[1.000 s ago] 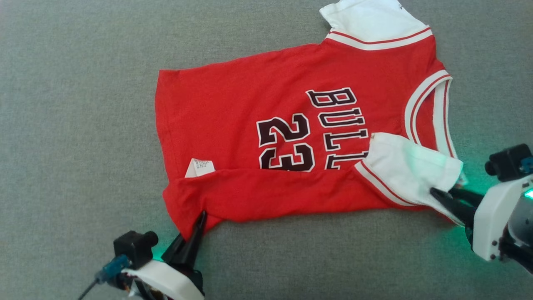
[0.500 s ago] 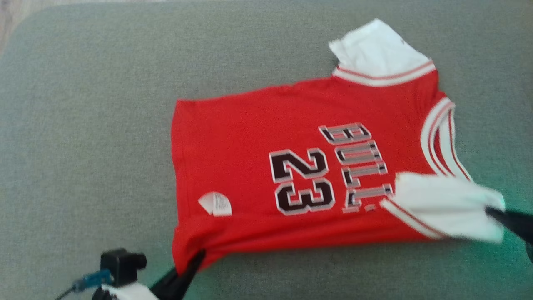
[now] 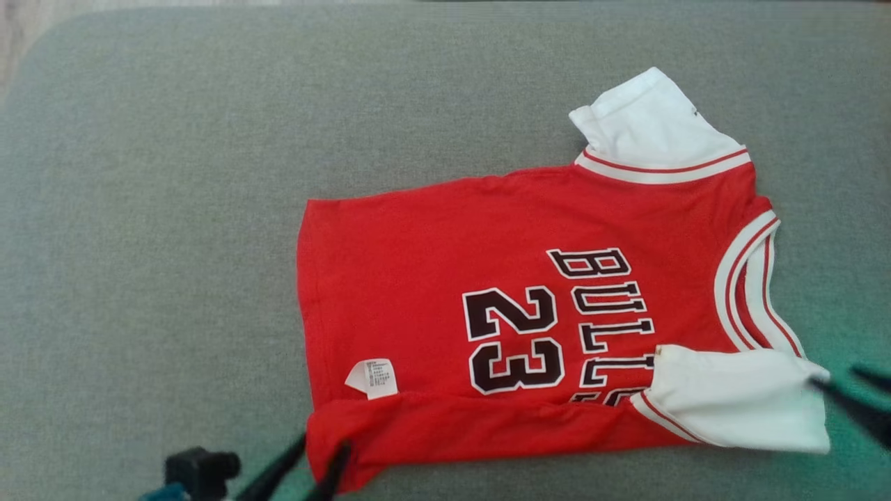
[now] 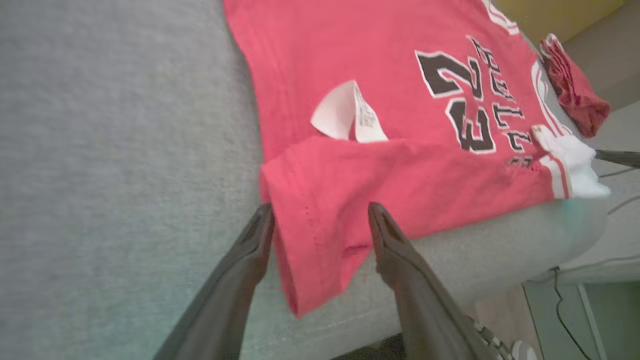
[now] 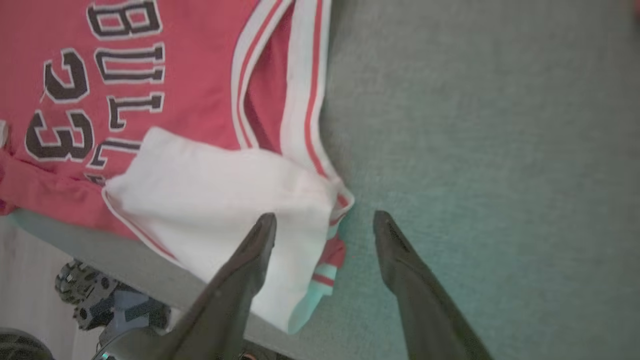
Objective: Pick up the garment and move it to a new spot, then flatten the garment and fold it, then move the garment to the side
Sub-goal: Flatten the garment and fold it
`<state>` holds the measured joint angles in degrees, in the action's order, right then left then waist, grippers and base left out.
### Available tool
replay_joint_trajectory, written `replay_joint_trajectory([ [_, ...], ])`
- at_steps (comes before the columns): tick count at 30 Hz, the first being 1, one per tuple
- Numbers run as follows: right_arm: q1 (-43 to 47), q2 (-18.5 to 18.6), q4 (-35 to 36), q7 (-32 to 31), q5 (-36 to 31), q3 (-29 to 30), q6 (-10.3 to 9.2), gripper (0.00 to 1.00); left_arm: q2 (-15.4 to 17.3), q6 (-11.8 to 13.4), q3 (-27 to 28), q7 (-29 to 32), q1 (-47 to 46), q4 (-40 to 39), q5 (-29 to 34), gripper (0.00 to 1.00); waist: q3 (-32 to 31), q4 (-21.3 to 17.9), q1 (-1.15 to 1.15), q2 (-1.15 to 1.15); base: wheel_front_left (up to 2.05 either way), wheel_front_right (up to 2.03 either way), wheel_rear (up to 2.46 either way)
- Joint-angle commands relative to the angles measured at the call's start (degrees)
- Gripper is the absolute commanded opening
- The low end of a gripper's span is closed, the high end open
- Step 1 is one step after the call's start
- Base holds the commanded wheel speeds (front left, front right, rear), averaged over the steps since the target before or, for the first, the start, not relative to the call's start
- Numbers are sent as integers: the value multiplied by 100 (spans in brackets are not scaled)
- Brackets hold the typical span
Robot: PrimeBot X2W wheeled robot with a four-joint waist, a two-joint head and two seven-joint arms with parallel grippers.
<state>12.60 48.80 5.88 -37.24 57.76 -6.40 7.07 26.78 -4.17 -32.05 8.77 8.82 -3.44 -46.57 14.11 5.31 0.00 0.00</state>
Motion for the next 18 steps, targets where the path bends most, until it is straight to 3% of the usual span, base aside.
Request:
replay_joint_trajectory([
  [1,-84,222,222,79,-55,298,42,100,145,101,345,-131,-57,-215,34,100,-43,18,0,0,0,0,0],
  [7,-586,248,782,156,-94,958,42,100,503,404,749,-95,60,-735,-3,100,120,38,0,0,0,0,0],
  [10,-1291,212,908,157,-445,1023,42,100,553,556,962,-132,-479,-895,220,100,452,176,0,0,0,0,0],
  [13,-2195,63,792,43,-1026,700,42,100,208,585,899,-203,-1449,-678,485,100,884,371,0,0,0,0,0],
  [18,-3863,-373,19,-196,-1816,-139,42,100,-595,477,411,-239,-3033,466,979,100,1463,709,0,0,0,0,0],
])
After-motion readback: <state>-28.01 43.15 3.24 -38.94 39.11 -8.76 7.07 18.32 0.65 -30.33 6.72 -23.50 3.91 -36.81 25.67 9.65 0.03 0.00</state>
